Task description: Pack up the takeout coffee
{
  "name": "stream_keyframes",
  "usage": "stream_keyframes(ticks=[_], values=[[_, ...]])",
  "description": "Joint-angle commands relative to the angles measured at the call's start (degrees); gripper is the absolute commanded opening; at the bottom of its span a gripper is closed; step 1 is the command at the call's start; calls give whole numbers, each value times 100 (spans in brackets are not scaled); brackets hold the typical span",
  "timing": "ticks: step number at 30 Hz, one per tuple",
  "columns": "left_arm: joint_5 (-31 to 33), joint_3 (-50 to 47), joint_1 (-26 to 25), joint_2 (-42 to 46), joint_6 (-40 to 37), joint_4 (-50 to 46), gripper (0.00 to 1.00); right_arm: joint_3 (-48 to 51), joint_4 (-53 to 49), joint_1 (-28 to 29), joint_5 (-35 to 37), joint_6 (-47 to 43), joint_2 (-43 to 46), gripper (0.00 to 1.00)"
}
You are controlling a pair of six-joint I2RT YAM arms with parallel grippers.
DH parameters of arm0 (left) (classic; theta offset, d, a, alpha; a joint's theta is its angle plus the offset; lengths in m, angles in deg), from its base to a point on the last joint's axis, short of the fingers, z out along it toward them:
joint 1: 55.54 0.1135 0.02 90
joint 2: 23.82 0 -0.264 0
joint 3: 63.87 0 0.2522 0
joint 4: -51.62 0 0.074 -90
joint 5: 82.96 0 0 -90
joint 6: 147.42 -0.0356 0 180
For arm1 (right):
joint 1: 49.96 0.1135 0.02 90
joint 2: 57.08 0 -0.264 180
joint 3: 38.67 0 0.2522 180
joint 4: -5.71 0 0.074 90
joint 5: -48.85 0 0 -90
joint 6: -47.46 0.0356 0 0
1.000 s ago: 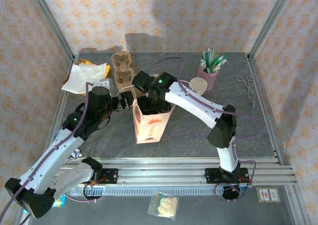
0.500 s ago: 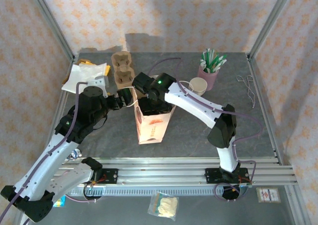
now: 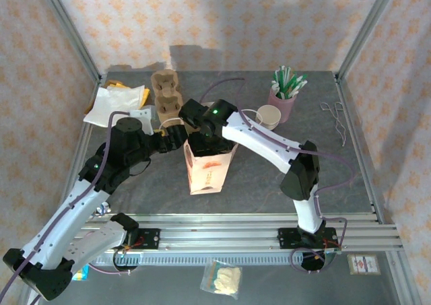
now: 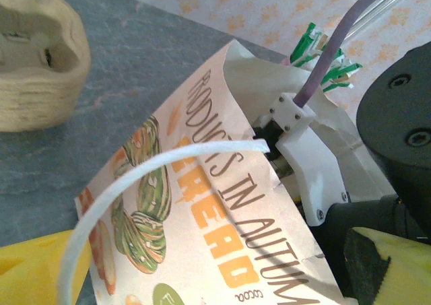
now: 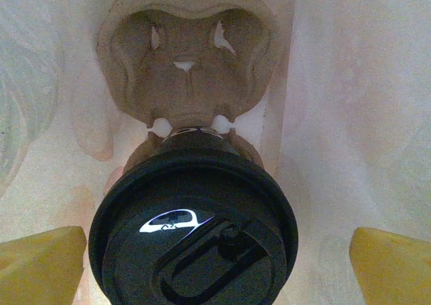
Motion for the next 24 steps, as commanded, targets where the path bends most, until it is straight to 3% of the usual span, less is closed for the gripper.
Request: stream_keyframes(ticks=[1,24], values=[[-397,-127,58,-60,170,300,97,-56,-97,21,270,34,-109,100],[-147,-659,61,144,-40,96,87,-273,-99,-43,207,73,-3,100]])
